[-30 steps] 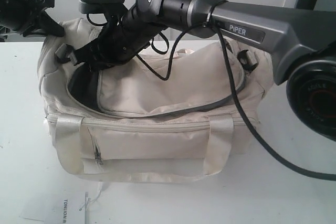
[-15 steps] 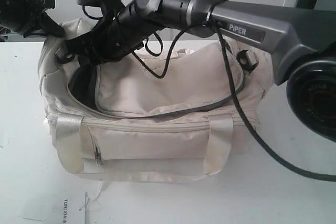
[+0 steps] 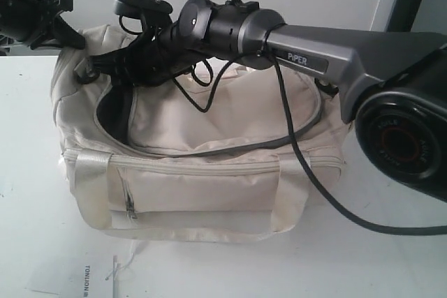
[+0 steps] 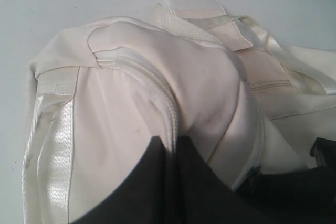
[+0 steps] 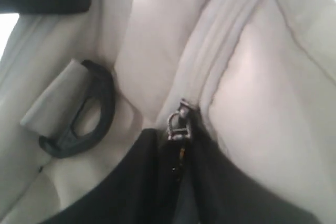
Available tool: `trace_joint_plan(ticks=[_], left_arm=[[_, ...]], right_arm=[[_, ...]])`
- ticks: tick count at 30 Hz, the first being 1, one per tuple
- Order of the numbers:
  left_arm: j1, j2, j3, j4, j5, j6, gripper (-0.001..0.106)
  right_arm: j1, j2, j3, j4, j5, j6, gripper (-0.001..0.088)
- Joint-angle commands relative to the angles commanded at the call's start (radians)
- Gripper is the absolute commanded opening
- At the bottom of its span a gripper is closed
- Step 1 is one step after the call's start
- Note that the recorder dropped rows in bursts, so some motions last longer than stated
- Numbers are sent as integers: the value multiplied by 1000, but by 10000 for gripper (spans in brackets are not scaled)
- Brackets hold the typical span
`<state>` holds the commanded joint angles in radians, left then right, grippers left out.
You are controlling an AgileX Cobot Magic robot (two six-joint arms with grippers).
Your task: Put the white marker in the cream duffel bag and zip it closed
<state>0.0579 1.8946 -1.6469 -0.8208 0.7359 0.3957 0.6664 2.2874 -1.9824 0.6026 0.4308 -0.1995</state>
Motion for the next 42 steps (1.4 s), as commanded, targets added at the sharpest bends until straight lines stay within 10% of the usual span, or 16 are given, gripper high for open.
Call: trace_joint_plan(ticks=[4, 35, 42], left_arm=[[0, 0, 0, 0, 0, 0, 3], [0, 0, 0, 0, 5, 1, 3], [0, 0, 0, 0, 5, 4, 3]], right_arm=[[0, 9, 0, 0, 6, 2, 1], [-28, -131, 0, -61, 403, -154, 0], [-7, -44, 0, 89, 341, -137, 217]])
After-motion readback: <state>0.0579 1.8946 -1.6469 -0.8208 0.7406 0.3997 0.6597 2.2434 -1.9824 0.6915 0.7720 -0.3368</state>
